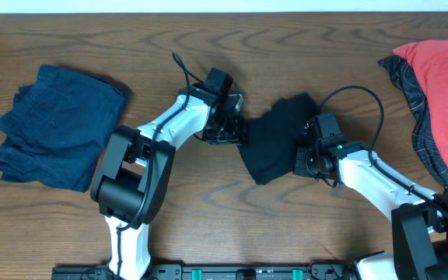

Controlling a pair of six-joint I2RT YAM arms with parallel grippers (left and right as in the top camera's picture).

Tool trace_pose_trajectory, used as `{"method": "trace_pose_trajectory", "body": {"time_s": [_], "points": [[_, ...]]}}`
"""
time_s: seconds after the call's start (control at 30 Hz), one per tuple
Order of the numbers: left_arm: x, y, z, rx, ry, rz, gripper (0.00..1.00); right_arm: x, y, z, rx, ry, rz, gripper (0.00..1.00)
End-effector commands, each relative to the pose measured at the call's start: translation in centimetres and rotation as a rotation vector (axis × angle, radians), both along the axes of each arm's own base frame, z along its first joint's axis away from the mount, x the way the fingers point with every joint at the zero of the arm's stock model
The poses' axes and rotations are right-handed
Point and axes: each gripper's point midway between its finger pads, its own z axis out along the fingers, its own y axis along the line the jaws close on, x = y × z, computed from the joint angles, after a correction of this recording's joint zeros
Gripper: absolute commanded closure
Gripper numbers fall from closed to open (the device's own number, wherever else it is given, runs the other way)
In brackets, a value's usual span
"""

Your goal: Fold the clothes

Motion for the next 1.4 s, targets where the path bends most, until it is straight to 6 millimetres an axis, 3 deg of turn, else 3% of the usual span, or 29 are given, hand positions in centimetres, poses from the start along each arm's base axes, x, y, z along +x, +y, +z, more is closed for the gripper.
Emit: {"method": "trace_pose_trajectory", "body": {"time_s": [0.0, 0.23, 0.4, 0.5, 0.6, 0.63, 0.73, 0.8, 0.87, 1.0, 1.17, 1.37], "points": [[-1.3, 0.3, -1.2, 0.026, 0.039, -0.023, 0.61, -0.6, -3.4, -1.5, -0.175, 0.007, -0.075, 0.94], [-4.7, 1.6, -1.6, 0.092, 0.180, -0.020, 0.73, 2.7, -7.8, 0.2, -0.404, -0.166, -0.178, 0.88], [-6.5, 2.2, -0.9, 0.124, 0.241, -0.034, 0.76, 6.4, -8.3, 2.3, -0.394, -0.325, -0.249, 0.85], [-6.1, 2.1, 0.5, 0.108, 0.190, -0.057, 0.76, 7.9, -7.8, 3.3, -0.389, -0.387, -0.217, 0.85], [-3.9, 2.3, 2.6, 0.113, 0.047, -0.046, 0.76, 8.5, -7.4, 3.8, -0.405, -0.402, -0.146, 0.85], [-3.0, 2.2, 3.4, 0.100, -0.011, -0.050, 0.72, 8.5, -7.2, 3.9, -0.400, -0.400, -0.122, 0.85], [0.1, 1.0, 6.3, 0.025, -0.194, -0.059, 0.22, 8.0, -6.5, 4.5, -0.357, -0.392, -0.095, 0.81], [2.2, 0.2, 8.0, -0.023, -0.304, -0.052, 0.09, 7.6, -5.8, 5.6, -0.313, -0.399, -0.080, 0.78], [4.1, -0.6, 9.0, -0.062, -0.391, -0.045, 0.05, 6.8, -5.5, 7.2, -0.277, -0.412, -0.069, 0.74], [6.4, -2.2, 9.2, -0.131, -0.485, -0.059, 0.02, 4.8, -5.3, 10.8, -0.224, -0.450, -0.059, 0.68], [7.3, -3.6, 6.4, -0.175, -0.467, -0.083, 0.02, 1.7, -5.5, 14.1, -0.185, -0.480, -0.050, 0.65], [7.3, -5.6, 3.7, -0.259, -0.380, -0.126, 0.02, -1.2, -6.3, 15.9, -0.180, -0.492, -0.052, 0.65]]}}
